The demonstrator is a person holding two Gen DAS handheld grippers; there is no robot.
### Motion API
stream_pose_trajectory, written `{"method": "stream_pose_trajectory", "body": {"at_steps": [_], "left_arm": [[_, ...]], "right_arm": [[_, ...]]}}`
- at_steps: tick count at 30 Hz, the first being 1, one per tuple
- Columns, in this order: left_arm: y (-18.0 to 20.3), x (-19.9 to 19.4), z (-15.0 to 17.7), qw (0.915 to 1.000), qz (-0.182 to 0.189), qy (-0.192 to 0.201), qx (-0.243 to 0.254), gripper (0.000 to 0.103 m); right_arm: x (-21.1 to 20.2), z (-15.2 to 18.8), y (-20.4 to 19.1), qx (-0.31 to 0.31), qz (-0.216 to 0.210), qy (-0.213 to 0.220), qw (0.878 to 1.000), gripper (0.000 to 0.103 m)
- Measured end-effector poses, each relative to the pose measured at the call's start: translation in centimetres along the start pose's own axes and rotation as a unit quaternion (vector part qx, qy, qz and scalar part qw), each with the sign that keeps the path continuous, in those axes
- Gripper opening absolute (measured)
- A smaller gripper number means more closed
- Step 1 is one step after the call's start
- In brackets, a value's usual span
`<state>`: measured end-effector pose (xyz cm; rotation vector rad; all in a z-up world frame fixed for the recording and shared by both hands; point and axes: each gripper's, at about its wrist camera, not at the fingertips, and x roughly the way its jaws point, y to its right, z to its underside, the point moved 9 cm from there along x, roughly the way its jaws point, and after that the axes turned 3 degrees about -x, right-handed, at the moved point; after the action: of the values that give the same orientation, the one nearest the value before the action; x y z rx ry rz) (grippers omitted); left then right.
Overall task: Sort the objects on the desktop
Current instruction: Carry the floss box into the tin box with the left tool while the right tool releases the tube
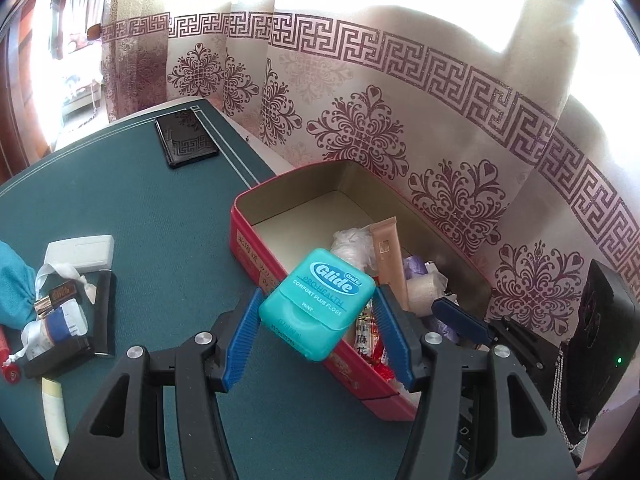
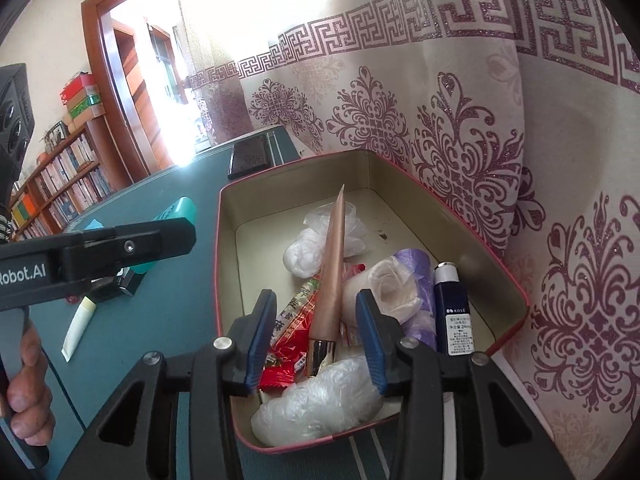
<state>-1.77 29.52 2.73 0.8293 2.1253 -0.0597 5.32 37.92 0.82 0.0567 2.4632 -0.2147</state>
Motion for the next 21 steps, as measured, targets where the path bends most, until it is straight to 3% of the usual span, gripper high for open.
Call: {"method": "stream_pose_trajectory", "body": {"at_steps": [12, 21], "left_arm": [[0.4, 3.0, -0.7, 0.9992, 0.018, -0.028, -0.020, 0.065], [-2.0, 1.4, -0.3, 0.9994, -0.010, -0.015, -0.029, 0.065]], "right_arm": [[-0.4, 0.4, 0.5, 0.024, -0.006, 0.004, 1.000, 0.062], [-0.6, 0.4, -0.5, 0.028, -0.015, 0.006, 0.999, 0.074]]}}
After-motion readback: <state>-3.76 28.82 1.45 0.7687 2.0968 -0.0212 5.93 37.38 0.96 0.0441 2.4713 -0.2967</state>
